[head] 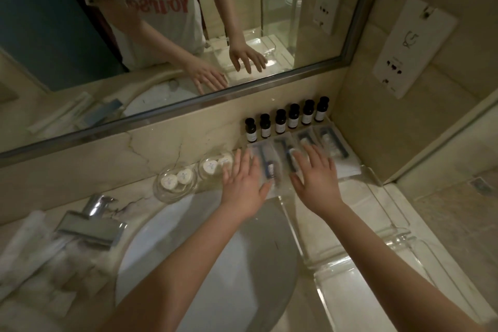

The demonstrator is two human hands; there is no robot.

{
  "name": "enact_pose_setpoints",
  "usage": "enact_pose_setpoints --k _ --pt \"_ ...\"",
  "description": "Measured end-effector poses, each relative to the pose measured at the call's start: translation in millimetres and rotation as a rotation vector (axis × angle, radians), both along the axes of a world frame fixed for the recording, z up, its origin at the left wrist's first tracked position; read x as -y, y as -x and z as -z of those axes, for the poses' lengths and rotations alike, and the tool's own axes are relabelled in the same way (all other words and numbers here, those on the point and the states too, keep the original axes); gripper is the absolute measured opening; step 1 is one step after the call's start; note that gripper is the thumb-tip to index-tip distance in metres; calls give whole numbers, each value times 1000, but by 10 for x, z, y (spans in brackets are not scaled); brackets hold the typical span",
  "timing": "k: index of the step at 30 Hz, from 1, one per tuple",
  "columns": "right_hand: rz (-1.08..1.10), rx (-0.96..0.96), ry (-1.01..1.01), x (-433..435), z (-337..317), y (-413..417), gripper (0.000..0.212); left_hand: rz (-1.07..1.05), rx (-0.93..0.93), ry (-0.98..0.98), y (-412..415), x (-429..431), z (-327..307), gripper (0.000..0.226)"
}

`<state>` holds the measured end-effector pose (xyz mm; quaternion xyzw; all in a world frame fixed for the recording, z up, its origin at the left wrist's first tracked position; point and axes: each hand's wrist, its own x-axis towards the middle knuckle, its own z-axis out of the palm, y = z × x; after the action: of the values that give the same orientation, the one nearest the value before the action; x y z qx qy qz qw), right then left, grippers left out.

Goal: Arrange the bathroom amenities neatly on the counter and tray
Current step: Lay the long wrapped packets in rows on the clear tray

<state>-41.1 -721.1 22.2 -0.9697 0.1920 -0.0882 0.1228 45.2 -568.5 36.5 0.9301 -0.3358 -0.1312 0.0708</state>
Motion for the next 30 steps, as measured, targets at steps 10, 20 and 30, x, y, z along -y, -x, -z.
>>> enact_pose_setpoints --k 10,20,30 --pt "-395 -77 -195 -1437 -330 -10 37 -257 53 35 312 -1828 -236 64" --pt "-847 -608 -184 -3199 -166 -235 39 -634 -346 13 659 -3828 104 42" --pt "-874 -533 7 -4887 256 -269 55 -1173 -213 -113 833 -5338 337 51"
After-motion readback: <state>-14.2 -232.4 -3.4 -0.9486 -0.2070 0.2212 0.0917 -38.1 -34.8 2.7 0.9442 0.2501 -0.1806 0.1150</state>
